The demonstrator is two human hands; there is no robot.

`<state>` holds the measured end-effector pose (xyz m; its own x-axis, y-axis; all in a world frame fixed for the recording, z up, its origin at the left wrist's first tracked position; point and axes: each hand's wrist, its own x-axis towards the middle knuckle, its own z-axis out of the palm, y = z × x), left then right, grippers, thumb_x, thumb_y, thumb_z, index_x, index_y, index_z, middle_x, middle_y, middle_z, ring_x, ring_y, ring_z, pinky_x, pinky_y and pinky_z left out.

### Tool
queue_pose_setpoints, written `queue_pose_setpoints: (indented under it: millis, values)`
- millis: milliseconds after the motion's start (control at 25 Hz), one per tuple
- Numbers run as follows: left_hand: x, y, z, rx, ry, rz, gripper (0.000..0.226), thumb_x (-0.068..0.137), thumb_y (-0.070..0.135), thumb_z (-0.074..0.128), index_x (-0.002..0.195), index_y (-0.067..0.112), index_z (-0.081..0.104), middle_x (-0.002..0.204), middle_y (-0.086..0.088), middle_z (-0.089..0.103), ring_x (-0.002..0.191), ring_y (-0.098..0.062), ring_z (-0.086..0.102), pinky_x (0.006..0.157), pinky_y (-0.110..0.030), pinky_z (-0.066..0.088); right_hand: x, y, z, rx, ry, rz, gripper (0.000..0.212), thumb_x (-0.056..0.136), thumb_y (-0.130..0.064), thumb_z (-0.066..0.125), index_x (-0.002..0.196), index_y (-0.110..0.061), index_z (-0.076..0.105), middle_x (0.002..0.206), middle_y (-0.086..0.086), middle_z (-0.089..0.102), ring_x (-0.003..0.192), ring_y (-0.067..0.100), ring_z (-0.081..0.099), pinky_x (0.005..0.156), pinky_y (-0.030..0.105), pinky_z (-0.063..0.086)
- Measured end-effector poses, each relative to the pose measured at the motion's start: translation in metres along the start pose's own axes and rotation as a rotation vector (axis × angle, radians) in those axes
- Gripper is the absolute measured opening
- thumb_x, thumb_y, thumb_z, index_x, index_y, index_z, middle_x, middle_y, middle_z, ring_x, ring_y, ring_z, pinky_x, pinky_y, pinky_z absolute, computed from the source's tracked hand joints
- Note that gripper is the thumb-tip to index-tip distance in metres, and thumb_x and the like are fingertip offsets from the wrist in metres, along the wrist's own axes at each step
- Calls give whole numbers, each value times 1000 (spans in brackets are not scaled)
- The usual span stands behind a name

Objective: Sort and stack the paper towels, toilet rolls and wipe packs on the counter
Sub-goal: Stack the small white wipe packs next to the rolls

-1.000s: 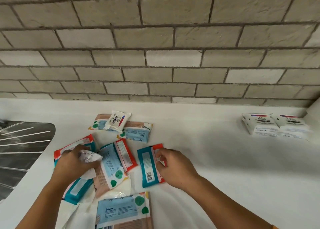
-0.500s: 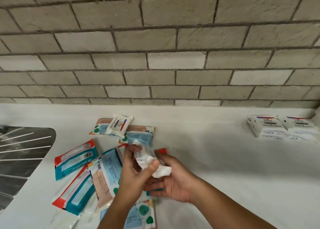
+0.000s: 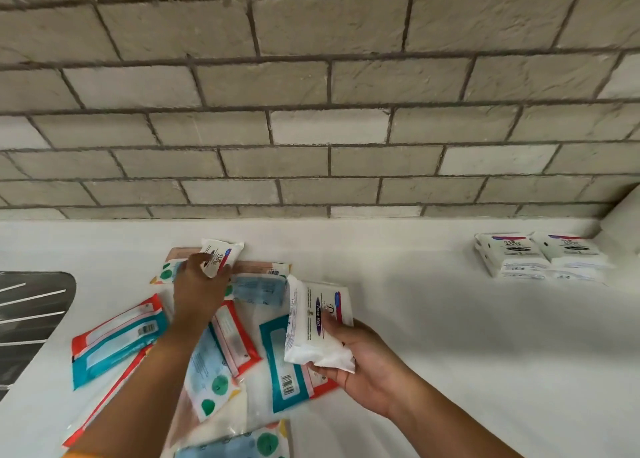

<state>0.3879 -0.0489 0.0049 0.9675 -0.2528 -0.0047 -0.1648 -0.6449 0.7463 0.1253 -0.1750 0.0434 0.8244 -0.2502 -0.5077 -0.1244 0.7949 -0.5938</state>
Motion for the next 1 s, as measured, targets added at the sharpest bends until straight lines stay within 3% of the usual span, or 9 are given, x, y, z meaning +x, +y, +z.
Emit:
queue_pose_setpoints:
  millis: [80,160,280,360,480,640,800,920,1000]
  values:
    - [38,-11,5,312,-69,-20,81,77,51,79,139,10,46,130,-16,56,114,-36,59,88,-47,57,-1,-1,-4,-7,0,-40,39,89,-14,66,127,-5,65,117,18,75,101,31,76,71,37,62]
    - [58,-19,12,469,-156,-51,92,72,58,80,139,8,41,125,-16,57,114,-37,58,90,-50,56,0,-1,-9,0,-10,-69,40,90,-6,62,131,-3,63,120,20,73,106,34,73,73,38,62]
    - [72,-23,23,564,-157,-58,92,69,58,81,135,7,43,119,-17,61,110,-37,61,88,-51,56,0,-4,-18,0,-32,-107,43,92,5,54,134,-1,60,124,24,70,115,41,68,77,39,61]
    - [77,-26,26,570,-145,-82,92,65,60,83,130,7,46,113,-16,63,107,-37,62,87,-48,55,-1,-6,-22,-20,-41,-123,41,92,6,53,132,-1,61,123,23,71,111,39,70,78,39,60]
    - [75,-30,27,579,-78,-95,93,48,80,75,114,18,55,95,-8,70,90,-32,69,80,-46,58,-2,-8,-25,-89,-14,-142,36,94,3,58,129,-5,63,120,20,73,106,34,73,75,37,56]
    - [45,-14,27,594,-49,-80,94,62,76,70,129,15,44,119,-17,64,111,-41,59,95,-58,49,0,-7,-33,-90,17,-142,35,95,-2,62,130,-7,63,120,18,74,105,32,73,69,34,59]
    - [-11,16,19,461,-2,-60,90,71,66,71,140,17,39,127,-17,60,120,-43,54,98,-59,48,-3,-10,-43,-26,21,-109,41,97,-33,61,131,-9,64,121,18,73,100,29,72,72,35,56]
    - [-60,33,24,27,6,-87,74,79,37,79,141,14,44,132,-16,61,114,-39,61,92,-49,53,-4,-8,-60,66,77,-55,55,103,-49,39,121,-8,71,111,18,75,85,28,69,63,32,49]
    - [-93,39,30,-320,-78,-214,59,85,25,77,137,23,49,134,-9,61,109,-33,65,89,-47,57,-4,-7,-72,108,95,-54,58,102,-49,37,119,-7,71,110,20,74,87,31,67,63,35,49]
